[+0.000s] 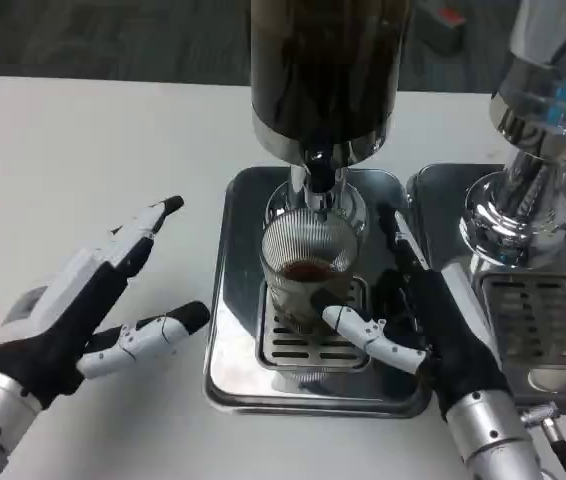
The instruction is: Grasp the cup under the faucet to collect the drink, then remove the cup.
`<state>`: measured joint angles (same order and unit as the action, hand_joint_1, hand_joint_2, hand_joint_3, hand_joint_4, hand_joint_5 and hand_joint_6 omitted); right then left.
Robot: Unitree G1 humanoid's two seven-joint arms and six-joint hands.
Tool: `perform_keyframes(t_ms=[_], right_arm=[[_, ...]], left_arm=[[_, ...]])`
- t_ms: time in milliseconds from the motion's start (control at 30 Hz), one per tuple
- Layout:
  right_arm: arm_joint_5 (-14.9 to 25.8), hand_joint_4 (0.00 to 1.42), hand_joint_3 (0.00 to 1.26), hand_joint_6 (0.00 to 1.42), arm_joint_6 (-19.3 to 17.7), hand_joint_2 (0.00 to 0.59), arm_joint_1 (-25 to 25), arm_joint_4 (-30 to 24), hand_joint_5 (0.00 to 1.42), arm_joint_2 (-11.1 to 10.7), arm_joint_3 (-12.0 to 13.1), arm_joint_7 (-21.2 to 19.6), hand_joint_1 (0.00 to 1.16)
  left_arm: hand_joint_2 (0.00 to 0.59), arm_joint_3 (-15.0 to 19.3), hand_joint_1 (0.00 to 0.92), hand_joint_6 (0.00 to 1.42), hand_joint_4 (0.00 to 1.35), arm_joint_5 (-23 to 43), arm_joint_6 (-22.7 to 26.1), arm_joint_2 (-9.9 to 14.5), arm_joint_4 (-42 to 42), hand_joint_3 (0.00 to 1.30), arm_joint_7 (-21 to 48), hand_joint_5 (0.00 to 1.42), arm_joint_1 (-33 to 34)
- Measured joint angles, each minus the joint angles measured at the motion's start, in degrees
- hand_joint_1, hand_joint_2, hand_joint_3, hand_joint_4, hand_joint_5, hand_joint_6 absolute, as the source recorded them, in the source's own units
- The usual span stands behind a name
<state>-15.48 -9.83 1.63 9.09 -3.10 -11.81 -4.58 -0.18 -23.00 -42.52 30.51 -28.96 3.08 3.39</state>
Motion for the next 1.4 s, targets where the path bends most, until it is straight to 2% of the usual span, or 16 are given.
perform_keyframes(t_ms=[467,633,1000,1200,1400], right_arm=[[0.81,0.0,0.0,0.12,-3.48,0.178,-2.08,4.84,0.0,1.2,-0.58,0.49,0.71],[0.81,0.0,0.0,0.18,-4.06,0.17,-2.72,6.11,0.0,1.41,-0.88,0.48,0.72],[0.39,0.0,0.0,0.18,-4.34,0.172,-3.39,6.82,0.0,1.48,-1.28,0.43,0.73],[-0.15,0.0,0.0,0.19,-4.34,0.167,-3.59,6.86,0.0,1.96,-2.59,0.72,0.73],[-0.47,0.0,0.0,0.18,-4.24,0.161,-3.0,6.07,0.0,1.93,-2.78,1.12,0.74]], left_arm=[[0.122,-1.25,0.0,0.0,0.0,0.04,0.5,0.0,-1.73,0.0,-0.18,0.01,0.01],[0.128,-1.39,0.0,0.0,0.0,0.08,0.5,0.02,-2.06,0.0,-0.17,0.01,0.0],[0.126,-1.39,0.0,0.0,0.0,0.39,0.5,0.07,-2.05,0.0,-0.17,0.01,-0.54],[0.126,-1.39,0.0,0.0,0.0,0.46,0.51,0.07,-2.04,0.0,-0.16,0.01,-0.56],[0.126,-1.42,0.0,0.0,0.0,1.04,0.56,0.07,-2.04,0.0,-0.14,0.01,-0.65]])
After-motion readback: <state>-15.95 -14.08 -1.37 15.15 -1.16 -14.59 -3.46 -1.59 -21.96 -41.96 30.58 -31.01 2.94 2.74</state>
